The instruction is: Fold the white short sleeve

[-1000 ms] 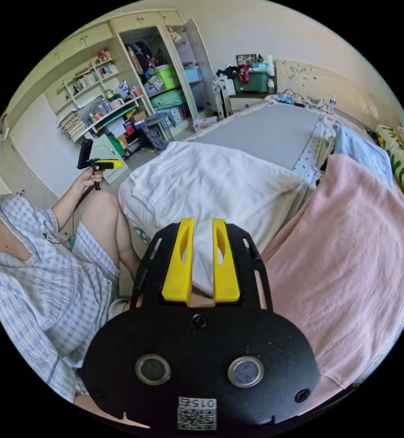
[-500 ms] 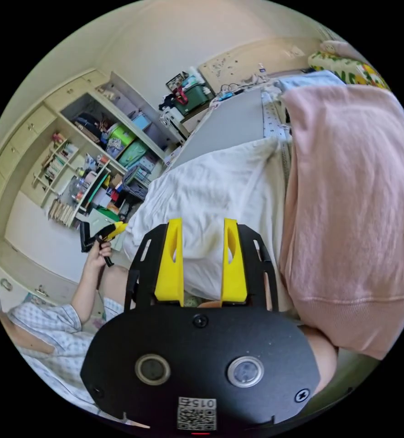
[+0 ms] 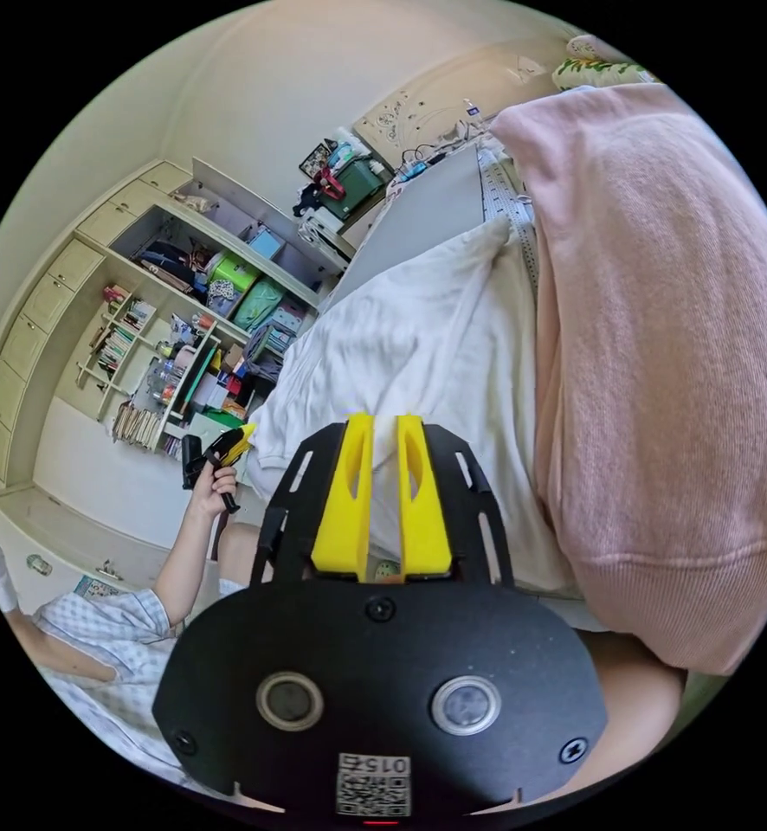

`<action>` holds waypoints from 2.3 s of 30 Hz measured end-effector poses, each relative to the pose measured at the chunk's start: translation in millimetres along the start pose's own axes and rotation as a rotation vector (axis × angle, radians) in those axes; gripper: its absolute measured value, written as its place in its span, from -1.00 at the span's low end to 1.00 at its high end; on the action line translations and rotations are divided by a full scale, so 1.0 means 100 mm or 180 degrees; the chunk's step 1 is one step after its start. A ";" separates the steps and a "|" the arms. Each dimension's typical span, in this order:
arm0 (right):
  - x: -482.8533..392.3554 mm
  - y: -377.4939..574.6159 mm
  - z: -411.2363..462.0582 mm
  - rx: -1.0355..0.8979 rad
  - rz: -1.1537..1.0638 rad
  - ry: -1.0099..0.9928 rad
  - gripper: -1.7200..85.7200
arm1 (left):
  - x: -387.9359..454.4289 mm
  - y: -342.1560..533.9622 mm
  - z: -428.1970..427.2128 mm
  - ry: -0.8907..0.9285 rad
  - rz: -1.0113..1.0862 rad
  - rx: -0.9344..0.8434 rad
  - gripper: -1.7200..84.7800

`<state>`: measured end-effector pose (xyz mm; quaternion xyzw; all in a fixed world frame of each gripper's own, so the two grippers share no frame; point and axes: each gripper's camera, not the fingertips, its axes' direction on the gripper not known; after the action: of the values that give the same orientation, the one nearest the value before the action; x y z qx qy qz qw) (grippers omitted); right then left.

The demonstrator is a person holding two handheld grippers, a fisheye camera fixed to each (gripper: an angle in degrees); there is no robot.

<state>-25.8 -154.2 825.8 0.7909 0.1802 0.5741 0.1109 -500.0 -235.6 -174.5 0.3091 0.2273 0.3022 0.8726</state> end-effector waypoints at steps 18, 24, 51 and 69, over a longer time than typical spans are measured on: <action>-0.73 -0.09 -0.92 -0.0207 -0.0272 0.0239 -0.96 | 0.14 0.48 -0.70 0.0204 0.0314 0.0122 -0.94; -1.30 -0.10 -0.68 -0.0427 -0.0553 0.0747 -0.86 | -0.08 0.55 -0.65 0.0041 0.0152 0.0005 -0.86; -6.31 -0.03 2.85 -0.1093 -0.3593 0.1218 -0.84 | -0.73 -1.77 0.33 -0.0156 -0.0155 -0.0025 -0.95; -6.46 -0.52 2.93 -0.1466 -0.3420 0.0944 -0.98 | -0.85 -1.77 0.62 -0.0668 0.0239 -0.0181 -0.98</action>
<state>65.9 -364.3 151.9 0.4563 0.4392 0.5661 0.5276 -455.8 -428.3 -232.7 0.3225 0.1143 0.3070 0.8881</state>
